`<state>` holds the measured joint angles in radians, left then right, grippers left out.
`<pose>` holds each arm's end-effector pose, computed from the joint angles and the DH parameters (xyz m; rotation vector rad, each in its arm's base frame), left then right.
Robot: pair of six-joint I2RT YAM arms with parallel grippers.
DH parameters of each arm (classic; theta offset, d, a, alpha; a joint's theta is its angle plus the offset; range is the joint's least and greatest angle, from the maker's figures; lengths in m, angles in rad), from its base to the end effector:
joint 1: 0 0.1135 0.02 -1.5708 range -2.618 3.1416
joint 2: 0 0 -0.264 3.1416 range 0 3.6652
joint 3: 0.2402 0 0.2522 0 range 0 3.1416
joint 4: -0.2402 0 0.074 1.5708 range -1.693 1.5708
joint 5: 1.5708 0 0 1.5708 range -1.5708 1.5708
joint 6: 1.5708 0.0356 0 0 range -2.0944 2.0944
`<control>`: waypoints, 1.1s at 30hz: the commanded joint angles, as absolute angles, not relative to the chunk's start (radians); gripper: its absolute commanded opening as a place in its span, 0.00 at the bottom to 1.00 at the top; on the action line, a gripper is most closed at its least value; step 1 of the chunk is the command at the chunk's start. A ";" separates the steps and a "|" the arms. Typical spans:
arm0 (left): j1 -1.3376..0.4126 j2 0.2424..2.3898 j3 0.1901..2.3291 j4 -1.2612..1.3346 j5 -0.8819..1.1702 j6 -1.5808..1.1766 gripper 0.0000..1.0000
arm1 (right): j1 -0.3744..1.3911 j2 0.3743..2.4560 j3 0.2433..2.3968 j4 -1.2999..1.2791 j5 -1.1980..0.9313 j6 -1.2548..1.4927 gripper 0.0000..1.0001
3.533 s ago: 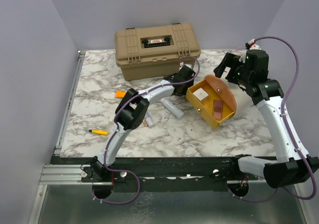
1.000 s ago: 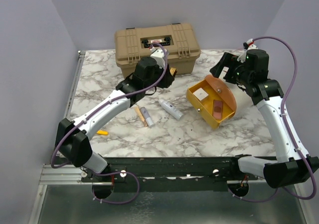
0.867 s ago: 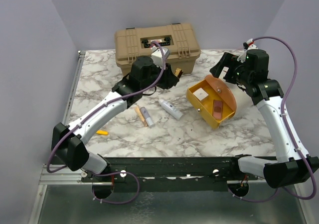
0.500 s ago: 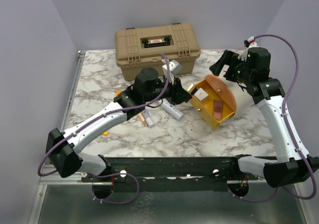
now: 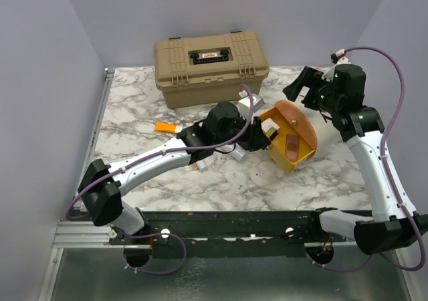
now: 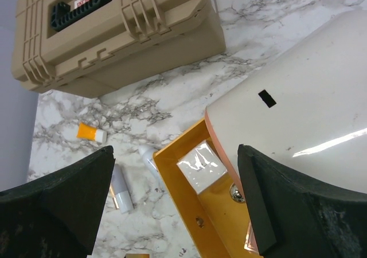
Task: Organize the makeup
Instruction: Place the lipstick in the drawer.
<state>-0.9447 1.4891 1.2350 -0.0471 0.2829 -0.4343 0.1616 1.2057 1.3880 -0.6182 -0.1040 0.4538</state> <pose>0.1994 -0.2926 0.3410 0.7202 1.9150 -1.1769 0.2510 0.0447 0.4173 0.2298 2.0263 0.4945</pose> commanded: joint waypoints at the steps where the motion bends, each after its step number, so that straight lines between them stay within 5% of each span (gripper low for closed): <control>1: -0.981 1.552 1.318 -0.003 0.185 -0.505 0.09 | 0.156 1.156 1.379 -0.595 -0.040 0.466 0.94; 16: -1.074 1.760 1.404 0.134 -0.051 -0.621 0.09 | 0.156 1.075 1.322 -0.540 0.074 0.519 0.94; 33: -1.075 1.919 1.558 0.002 -0.021 -0.527 0.11 | 0.156 1.085 1.322 -0.567 0.088 0.497 0.94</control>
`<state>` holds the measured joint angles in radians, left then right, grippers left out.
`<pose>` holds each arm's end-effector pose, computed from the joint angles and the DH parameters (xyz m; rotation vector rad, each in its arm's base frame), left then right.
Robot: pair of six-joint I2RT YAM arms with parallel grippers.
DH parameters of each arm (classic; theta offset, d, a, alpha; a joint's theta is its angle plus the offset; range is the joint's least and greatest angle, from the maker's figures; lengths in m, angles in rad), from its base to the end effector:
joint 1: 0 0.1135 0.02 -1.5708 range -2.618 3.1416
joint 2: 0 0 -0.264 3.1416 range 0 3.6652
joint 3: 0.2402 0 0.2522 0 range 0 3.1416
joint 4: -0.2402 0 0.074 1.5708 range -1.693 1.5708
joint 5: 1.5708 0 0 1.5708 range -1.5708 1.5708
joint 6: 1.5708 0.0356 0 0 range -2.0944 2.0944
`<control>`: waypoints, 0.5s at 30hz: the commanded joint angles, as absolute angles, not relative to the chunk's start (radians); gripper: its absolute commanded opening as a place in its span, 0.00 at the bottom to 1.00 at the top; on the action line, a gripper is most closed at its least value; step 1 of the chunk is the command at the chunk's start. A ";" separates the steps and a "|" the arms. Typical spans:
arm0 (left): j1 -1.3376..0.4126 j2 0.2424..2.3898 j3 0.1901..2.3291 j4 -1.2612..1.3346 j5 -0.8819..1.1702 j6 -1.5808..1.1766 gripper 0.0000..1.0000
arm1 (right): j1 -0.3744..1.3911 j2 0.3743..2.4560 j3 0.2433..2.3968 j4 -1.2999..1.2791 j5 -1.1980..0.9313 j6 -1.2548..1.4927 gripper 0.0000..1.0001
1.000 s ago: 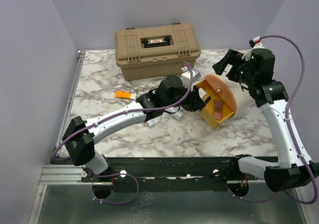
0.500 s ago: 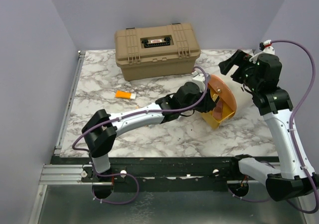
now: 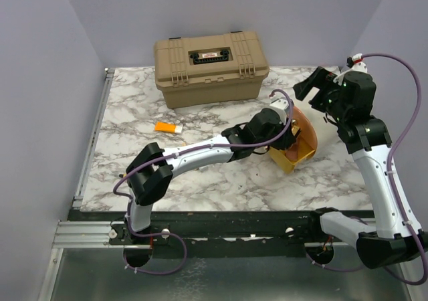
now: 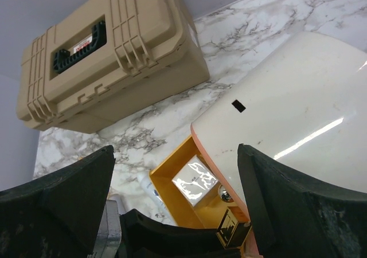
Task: Organize the makeup
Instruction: Place the lipstick in the drawer.
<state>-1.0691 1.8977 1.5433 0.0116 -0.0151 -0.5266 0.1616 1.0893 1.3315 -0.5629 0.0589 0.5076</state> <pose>0.2210 -0.4018 0.2979 0.5417 1.9888 -1.0292 0.2225 0.0342 0.4300 0.3689 1.8749 0.3995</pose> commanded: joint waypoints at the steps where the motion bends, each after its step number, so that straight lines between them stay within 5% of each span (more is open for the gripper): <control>1: -1.075 1.920 1.554 0.002 -0.023 -0.529 0.11 | 0.156 1.085 1.320 -0.568 0.091 0.495 0.94; 15: -1.076 1.963 1.589 -0.043 -0.060 -0.509 0.20 | 0.156 1.088 1.313 -0.553 0.057 0.500 0.95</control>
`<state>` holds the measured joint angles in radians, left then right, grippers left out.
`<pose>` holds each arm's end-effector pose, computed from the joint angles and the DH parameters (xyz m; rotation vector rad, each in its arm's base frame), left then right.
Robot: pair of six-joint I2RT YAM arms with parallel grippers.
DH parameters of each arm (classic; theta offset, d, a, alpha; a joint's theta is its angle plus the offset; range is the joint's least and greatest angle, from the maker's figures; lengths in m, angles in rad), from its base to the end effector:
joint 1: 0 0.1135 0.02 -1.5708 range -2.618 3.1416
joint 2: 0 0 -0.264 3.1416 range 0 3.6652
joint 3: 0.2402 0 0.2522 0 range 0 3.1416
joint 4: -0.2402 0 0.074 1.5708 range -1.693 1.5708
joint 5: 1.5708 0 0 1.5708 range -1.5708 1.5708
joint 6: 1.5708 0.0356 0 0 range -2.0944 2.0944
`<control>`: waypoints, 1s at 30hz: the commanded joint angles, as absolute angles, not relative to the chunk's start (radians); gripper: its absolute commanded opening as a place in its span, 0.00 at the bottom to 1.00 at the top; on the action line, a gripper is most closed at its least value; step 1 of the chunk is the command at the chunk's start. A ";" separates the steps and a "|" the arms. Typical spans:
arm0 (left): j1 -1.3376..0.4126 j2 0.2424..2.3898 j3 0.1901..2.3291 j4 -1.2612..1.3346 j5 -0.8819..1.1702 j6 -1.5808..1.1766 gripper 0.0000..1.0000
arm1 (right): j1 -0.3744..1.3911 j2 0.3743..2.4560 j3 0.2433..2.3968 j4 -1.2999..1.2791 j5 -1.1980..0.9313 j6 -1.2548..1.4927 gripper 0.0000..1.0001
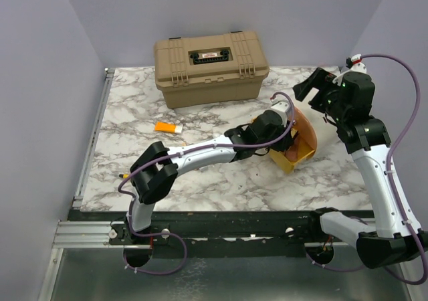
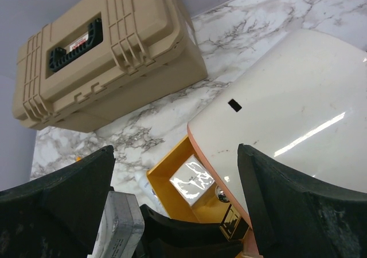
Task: Organize the makeup
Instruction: Place the lipstick in the drawer.
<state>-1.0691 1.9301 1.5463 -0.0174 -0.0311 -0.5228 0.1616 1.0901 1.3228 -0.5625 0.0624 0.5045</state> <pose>0.2238 -0.4057 0.2818 0.5492 2.0411 -0.9769 0.2235 0.0342 0.4270 0.3695 1.8833 0.3917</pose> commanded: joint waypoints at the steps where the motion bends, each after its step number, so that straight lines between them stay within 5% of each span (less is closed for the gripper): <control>1: -1.077 1.967 1.599 -0.049 -0.062 -0.510 0.20 | 0.156 1.087 1.311 -0.556 0.058 0.500 0.95; 17: -1.078 1.967 1.648 -0.095 -0.066 -0.502 0.42 | 0.156 1.089 1.300 -0.557 0.069 0.497 0.95; 30: -1.078 1.873 1.608 -0.074 0.066 -0.435 0.45 | 0.156 1.167 1.400 -0.629 0.140 0.444 0.97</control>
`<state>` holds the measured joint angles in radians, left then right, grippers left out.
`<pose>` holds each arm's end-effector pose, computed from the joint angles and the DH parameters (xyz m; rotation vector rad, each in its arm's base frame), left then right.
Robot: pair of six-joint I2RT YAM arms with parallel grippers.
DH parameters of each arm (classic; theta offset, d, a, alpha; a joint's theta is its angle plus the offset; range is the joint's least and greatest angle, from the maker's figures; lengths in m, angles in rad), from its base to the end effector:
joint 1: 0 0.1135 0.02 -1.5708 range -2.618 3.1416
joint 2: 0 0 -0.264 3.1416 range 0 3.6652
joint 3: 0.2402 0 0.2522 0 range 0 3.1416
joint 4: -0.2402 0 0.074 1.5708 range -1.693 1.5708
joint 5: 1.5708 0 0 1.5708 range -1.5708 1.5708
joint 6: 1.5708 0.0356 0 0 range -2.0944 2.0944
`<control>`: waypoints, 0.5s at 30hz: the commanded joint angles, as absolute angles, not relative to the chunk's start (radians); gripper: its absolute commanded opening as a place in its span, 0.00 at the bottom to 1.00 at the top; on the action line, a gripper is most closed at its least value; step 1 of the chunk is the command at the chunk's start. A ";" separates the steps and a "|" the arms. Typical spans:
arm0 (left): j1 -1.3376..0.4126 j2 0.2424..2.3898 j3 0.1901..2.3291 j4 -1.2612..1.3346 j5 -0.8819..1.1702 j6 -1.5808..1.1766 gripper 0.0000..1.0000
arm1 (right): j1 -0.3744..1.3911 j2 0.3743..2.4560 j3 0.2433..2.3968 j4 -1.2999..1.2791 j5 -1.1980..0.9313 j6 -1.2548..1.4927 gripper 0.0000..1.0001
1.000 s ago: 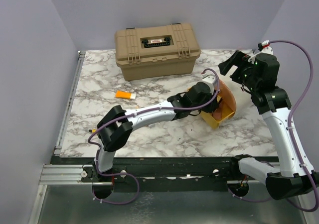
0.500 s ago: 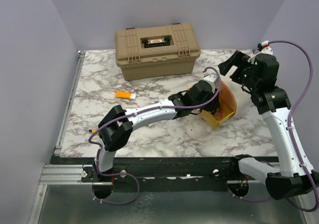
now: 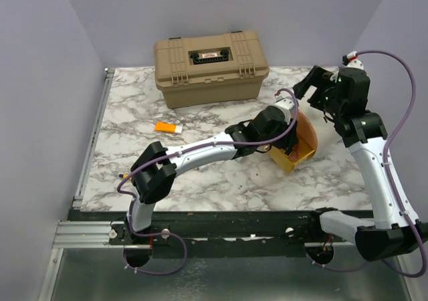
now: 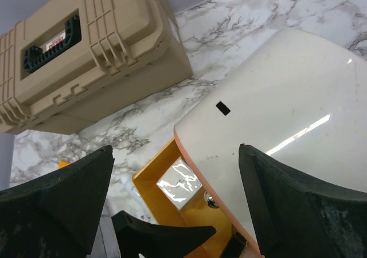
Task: Organize the makeup
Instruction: Place the lipstick in the drawer.
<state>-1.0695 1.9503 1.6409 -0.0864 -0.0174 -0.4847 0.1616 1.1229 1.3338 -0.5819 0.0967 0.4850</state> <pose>0.2267 -0.4123 0.2990 0.5952 2.0194 -0.9700 0.2321 0.0344 0.4217 0.3784 1.9177 0.3349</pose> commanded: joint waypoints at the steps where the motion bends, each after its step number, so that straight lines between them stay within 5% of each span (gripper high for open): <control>1: -1.078 1.861 1.595 -0.070 0.075 -0.425 0.45 | 0.156 1.177 1.413 -0.632 0.146 0.439 0.97; 15: -1.072 1.555 1.247 0.070 -0.069 -0.370 0.44 | -0.027 1.410 1.621 -0.712 0.065 0.387 0.98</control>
